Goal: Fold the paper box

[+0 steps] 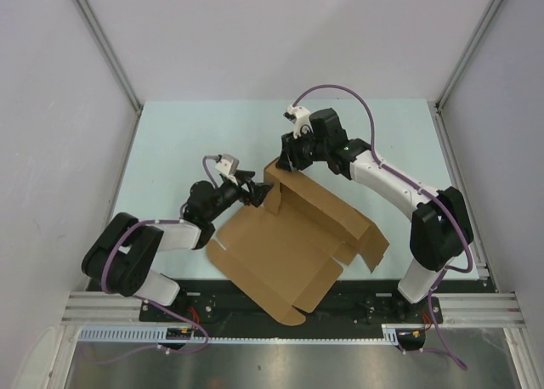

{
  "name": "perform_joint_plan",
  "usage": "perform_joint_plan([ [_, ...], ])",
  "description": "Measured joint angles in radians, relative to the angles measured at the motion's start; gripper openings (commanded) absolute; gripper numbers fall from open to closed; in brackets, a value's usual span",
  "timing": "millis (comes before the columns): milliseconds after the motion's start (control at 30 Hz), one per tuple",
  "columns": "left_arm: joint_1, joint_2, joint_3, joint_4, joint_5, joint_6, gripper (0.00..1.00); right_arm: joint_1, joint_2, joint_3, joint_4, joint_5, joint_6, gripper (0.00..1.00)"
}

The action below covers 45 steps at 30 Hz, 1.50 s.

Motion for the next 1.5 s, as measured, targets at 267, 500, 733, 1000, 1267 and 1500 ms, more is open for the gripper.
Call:
perform_joint_plan([
  [267,-0.002,0.077,0.0,0.084,0.04,0.023,0.84,-0.021,0.004,0.0,0.0,-0.044,0.001,0.41],
  [500,-0.006,0.146,0.0,0.171,0.068,0.016,0.82,-0.051,0.015,0.0,0.007,-0.122,0.021,0.42],
  [733,-0.008,0.195,0.003,0.243,0.093,-0.006,0.72,-0.07,0.023,0.0,0.007,-0.176,0.037,0.45],
  [1000,-0.013,0.227,0.008,0.272,0.141,-0.021,0.53,-0.07,0.023,0.0,0.001,-0.183,0.043,0.52],
  [1267,-0.015,0.247,0.008,0.288,0.145,-0.02,0.48,-0.087,0.023,0.0,-0.014,-0.211,0.054,0.62],
  [1500,-0.015,0.254,0.008,0.286,0.143,-0.019,0.55,-0.119,0.023,-0.005,-0.019,-0.285,0.086,0.65],
])
